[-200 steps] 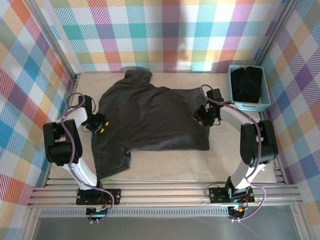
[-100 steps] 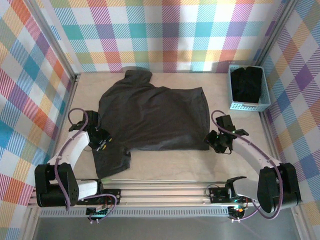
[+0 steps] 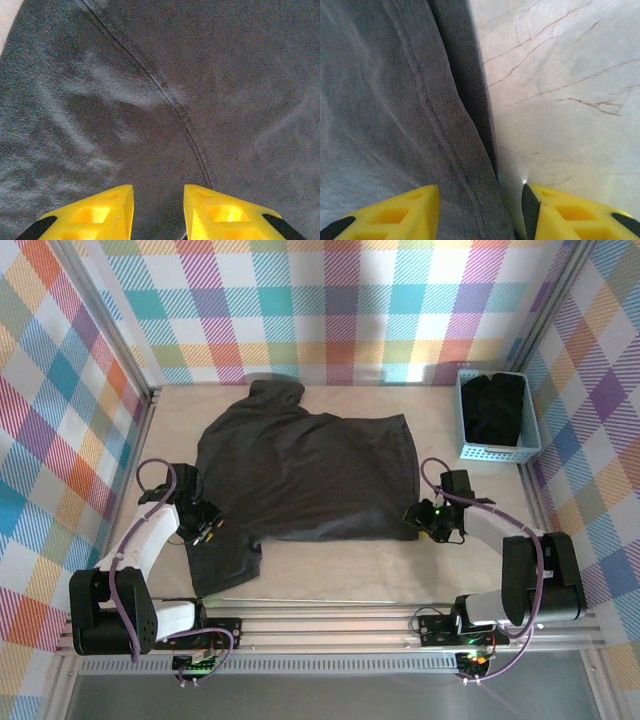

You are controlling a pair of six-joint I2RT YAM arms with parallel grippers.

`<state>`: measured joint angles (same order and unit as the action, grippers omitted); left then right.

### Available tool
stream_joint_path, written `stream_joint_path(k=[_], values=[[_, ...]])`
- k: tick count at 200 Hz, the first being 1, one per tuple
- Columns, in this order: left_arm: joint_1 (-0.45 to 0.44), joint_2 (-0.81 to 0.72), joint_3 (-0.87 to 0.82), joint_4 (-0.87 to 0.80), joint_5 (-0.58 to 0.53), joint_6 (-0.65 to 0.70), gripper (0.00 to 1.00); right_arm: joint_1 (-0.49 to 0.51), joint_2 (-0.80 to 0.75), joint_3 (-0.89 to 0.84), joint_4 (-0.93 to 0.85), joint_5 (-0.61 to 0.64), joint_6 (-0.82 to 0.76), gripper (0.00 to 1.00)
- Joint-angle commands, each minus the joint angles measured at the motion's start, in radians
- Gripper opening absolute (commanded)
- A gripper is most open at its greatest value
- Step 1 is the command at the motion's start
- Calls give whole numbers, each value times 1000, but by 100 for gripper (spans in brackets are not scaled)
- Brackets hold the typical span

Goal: Fold and stack the t-shirts

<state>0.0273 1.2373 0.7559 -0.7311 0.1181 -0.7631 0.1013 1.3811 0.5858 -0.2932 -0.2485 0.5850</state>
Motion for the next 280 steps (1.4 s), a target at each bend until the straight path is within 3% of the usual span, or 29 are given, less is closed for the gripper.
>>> stream_joint_path(k=[1,26,96,140,280], values=[[-4,-27,13,-19,-1,3,31,-5,25,34,32,-57,-20,40],[-5,-28,17,-19,-2,6,30,-4,14,37,19,-56,-24,32],[-4,-24,20,-17,-2,12,29,-5,-17,49,-29,-38,-16,24],[-4,-16,19,-11,-8,15,29,-5,-36,70,-67,16,-26,3],[-4,-5,35,-10,-17,16,29,-3,-90,246,-287,36,21,0]])
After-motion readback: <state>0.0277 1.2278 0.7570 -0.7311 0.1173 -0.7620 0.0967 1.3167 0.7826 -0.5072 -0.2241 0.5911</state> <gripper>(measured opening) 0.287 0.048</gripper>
